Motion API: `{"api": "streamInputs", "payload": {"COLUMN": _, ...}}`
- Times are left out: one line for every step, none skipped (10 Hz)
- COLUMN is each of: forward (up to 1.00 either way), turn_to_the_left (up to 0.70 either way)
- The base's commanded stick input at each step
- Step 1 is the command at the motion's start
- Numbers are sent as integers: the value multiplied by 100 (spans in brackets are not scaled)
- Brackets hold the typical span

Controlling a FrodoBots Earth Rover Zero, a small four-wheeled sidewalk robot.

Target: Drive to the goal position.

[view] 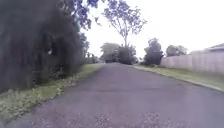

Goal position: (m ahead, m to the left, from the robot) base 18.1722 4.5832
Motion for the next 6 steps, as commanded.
{"api": "streamInputs", "payload": {"forward": 85, "turn_to_the_left": -1}}
{"api": "streamInputs", "payload": {"forward": 85, "turn_to_the_left": -7}}
{"api": "streamInputs", "payload": {"forward": 85, "turn_to_the_left": -19}}
{"api": "streamInputs", "payload": {"forward": 85, "turn_to_the_left": -34}}
{"api": "streamInputs", "payload": {"forward": 85, "turn_to_the_left": -34}}
{"api": "streamInputs", "payload": {"forward": 85, "turn_to_the_left": -31}}
